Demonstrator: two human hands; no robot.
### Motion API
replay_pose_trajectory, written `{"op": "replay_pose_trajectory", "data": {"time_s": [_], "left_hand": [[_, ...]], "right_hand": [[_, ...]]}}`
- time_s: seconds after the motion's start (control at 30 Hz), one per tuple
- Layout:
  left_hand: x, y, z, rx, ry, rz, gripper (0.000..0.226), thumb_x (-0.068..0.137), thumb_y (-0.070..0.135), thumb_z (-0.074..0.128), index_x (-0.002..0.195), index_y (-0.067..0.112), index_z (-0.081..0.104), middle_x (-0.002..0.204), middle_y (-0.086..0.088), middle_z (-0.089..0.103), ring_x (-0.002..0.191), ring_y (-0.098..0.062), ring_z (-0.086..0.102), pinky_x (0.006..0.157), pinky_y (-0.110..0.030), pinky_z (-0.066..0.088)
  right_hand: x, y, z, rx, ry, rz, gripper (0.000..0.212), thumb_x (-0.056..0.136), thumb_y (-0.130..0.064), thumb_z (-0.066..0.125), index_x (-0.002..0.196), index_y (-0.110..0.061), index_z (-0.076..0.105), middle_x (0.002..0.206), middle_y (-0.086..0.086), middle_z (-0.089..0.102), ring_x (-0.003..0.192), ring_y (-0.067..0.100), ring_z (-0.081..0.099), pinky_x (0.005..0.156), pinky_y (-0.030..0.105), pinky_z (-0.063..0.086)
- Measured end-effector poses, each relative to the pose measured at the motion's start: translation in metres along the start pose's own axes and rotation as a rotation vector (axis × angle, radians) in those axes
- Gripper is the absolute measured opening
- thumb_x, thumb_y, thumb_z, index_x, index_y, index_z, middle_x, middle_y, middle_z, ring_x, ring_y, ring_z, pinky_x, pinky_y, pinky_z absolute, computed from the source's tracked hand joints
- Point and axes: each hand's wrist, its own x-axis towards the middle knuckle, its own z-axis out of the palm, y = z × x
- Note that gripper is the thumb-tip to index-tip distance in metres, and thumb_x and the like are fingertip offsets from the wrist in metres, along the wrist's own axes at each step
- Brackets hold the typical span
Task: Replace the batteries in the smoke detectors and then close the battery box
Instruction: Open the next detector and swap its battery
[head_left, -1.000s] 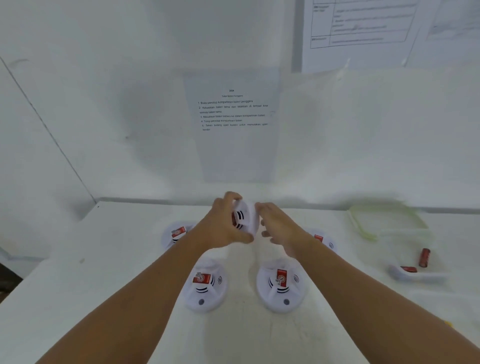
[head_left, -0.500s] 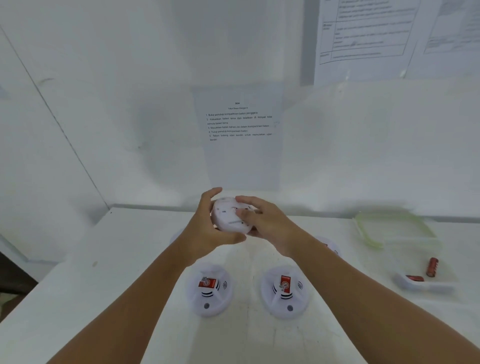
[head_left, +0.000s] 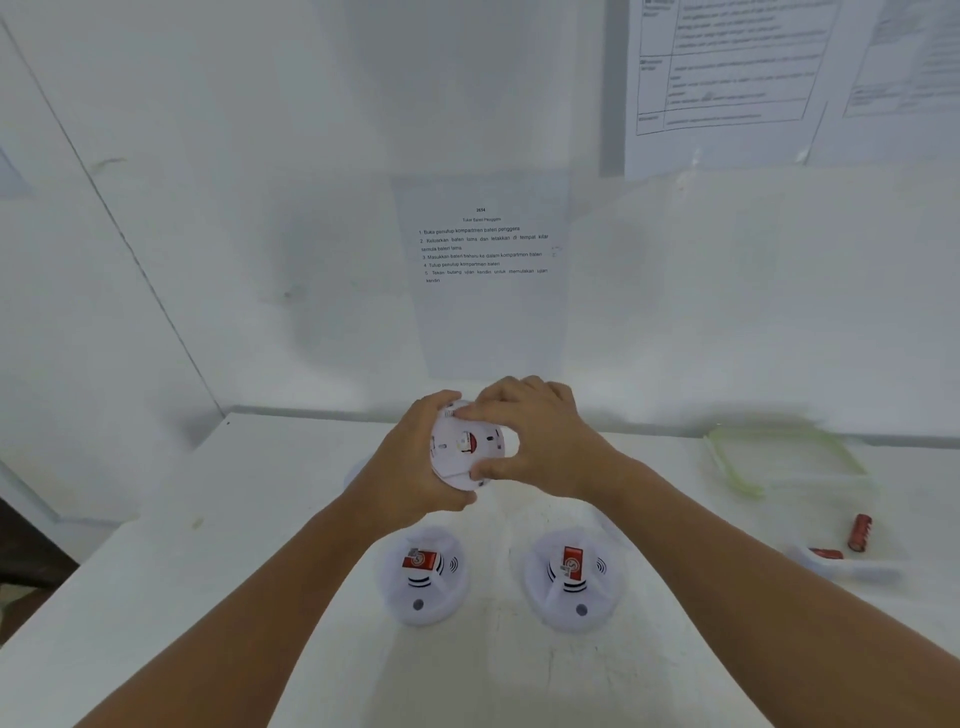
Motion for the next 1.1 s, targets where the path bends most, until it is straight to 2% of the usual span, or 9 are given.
{"op": "replay_pose_trajectory", "data": {"time_s": [0.13,0.23,0.33,0.47,0.57,0.73,1.0,1.1], "left_hand": [[0.0,0.005,-0.006,0.024,-0.028,0.012,0.127,0.056,0.02,0.102,0.155,0.03,0.025,0.137,0.022,0.044,0.121,0.01,0.049,0.089,0.0,0.042],[-0.003,0.006,-0.009,0.041,-0.019,0.021,0.129,0.053,0.024,0.103,0.156,0.029,0.026,0.137,0.023,0.042,0.121,0.015,0.044,0.09,0.004,0.037],[-0.005,0.006,-0.012,0.061,-0.002,0.038,0.118,0.053,0.025,0.103,0.15,0.029,0.036,0.138,0.017,0.05,0.12,0.011,0.049,0.087,0.001,0.041],[-0.004,0.009,-0.015,0.095,0.01,0.084,0.097,0.058,0.016,0.1,0.136,0.034,0.046,0.128,0.012,0.059,0.113,0.002,0.057,0.083,-0.006,0.046],[-0.004,0.009,-0.019,0.108,-0.006,0.097,0.096,0.058,0.014,0.099,0.137,0.03,0.048,0.125,0.014,0.061,0.112,0.001,0.058,0.084,-0.008,0.047],[-0.005,0.01,-0.024,0.119,-0.015,0.108,0.093,0.058,0.011,0.098,0.128,0.042,0.046,0.123,0.015,0.061,0.111,0.002,0.058,0.084,-0.008,0.048],[-0.007,0.007,-0.029,0.121,-0.039,0.083,0.1,0.053,0.035,0.094,0.14,0.032,0.044,0.129,0.015,0.057,0.115,-0.002,0.057,0.085,-0.01,0.049],[-0.007,0.008,-0.031,0.098,-0.046,0.071,0.101,0.059,0.021,0.098,0.141,0.033,0.04,0.124,0.016,0.059,0.11,0.002,0.059,0.08,-0.009,0.049]], "right_hand": [[-0.001,-0.004,-0.001,-0.076,0.07,-0.058,0.065,0.082,-0.062,0.072,0.141,-0.042,0.054,0.128,-0.016,0.053,0.125,0.011,0.043,0.111,0.038,0.011],[0.0,-0.008,-0.004,-0.056,0.069,-0.073,0.064,0.081,-0.06,0.073,0.139,-0.039,0.055,0.125,-0.016,0.054,0.124,0.01,0.046,0.114,0.039,0.012],[0.001,-0.013,-0.011,-0.025,0.052,-0.082,0.063,0.08,-0.06,0.074,0.136,-0.038,0.056,0.123,-0.018,0.053,0.12,0.006,0.048,0.116,0.039,0.011],[0.004,-0.017,-0.014,-0.056,0.05,-0.127,0.067,0.078,-0.061,0.075,0.136,-0.034,0.056,0.122,-0.016,0.054,0.114,0.005,0.051,0.115,0.039,0.011],[0.006,-0.02,-0.01,-0.123,0.066,-0.169,0.071,0.075,-0.061,0.073,0.136,-0.031,0.055,0.117,-0.013,0.055,0.108,0.008,0.055,0.114,0.04,0.015],[0.008,-0.022,-0.003,-0.175,0.103,-0.212,0.074,0.07,-0.059,0.072,0.134,-0.025,0.055,0.113,-0.008,0.056,0.103,0.015,0.057,0.112,0.043,0.022],[0.004,-0.019,-0.005,0.011,0.092,-0.177,0.067,0.084,-0.061,0.072,0.143,-0.036,0.053,0.125,-0.015,0.055,0.116,0.003,0.05,0.115,0.038,0.016],[0.005,-0.021,-0.006,0.008,0.107,-0.171,0.063,0.086,-0.061,0.07,0.142,-0.036,0.056,0.13,-0.014,0.057,0.118,0.003,0.051,0.115,0.039,0.017]]}}
